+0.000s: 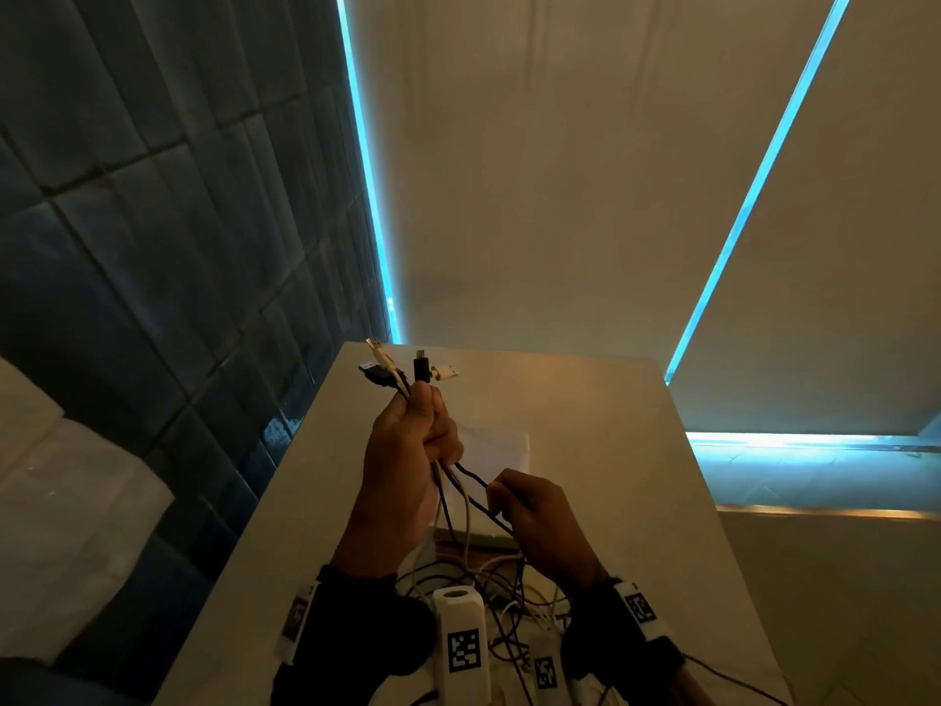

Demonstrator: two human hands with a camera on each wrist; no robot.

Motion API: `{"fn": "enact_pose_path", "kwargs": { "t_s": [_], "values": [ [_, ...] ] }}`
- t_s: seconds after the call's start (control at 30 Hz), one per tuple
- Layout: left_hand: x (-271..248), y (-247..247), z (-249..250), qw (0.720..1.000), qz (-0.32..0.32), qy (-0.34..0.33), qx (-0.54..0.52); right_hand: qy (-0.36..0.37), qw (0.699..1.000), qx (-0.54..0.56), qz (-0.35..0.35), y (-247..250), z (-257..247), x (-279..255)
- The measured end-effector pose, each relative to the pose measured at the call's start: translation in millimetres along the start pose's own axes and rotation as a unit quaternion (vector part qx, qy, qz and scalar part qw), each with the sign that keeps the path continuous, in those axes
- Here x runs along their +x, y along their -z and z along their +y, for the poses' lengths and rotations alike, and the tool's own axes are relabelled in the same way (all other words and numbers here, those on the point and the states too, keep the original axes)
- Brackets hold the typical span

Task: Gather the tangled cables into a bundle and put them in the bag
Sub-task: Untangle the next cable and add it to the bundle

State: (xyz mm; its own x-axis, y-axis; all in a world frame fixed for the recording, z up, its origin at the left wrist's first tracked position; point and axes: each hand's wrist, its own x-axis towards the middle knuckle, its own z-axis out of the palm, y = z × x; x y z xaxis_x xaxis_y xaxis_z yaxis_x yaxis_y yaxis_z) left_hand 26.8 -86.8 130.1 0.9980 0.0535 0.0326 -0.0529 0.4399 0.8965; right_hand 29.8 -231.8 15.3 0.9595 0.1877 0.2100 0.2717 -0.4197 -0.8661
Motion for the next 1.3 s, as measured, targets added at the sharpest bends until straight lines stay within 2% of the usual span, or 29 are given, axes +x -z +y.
{"fn": "enact_pose_path", "kwargs": {
  "t_s": [0.2,0.37,0.5,0.63,0.77,0.87,0.97,1.07,1.3],
  "values": [
    [-2,6,2,1.000,0.001,-0.007,-0.026,-0.011,1.000,-0.011,-0.005,-6,19,-5],
    [-2,8,6,1.000,0.002,-0.001,-0.021,-0.062,0.997,-0.050,0.007,2,33,-8],
    [-4,4,6,0.999,0.005,0.017,0.034,-0.055,0.994,-0.024,0.086,19,3,2],
    [-7,2,4,0.995,0.019,0.019,0.093,-0.006,0.986,0.111,0.128,37,-46,6],
    [-8,-1,5,0.992,-0.002,0.048,0.115,0.063,0.975,0.197,0.077,43,-83,0],
    [-9,0,8,0.995,-0.011,0.074,0.063,0.084,0.971,0.223,0.014,41,-91,-4],
    [-10,2,13,0.994,-0.041,0.084,-0.054,0.052,0.978,0.197,-0.033,39,-85,-5],
    [-10,1,13,0.985,-0.045,0.082,-0.142,0.019,0.981,0.186,-0.052,33,-78,-4],
    [-8,2,8,0.992,-0.052,0.020,-0.111,-0.005,0.983,0.175,-0.054,22,-48,-6]
  ]
}}
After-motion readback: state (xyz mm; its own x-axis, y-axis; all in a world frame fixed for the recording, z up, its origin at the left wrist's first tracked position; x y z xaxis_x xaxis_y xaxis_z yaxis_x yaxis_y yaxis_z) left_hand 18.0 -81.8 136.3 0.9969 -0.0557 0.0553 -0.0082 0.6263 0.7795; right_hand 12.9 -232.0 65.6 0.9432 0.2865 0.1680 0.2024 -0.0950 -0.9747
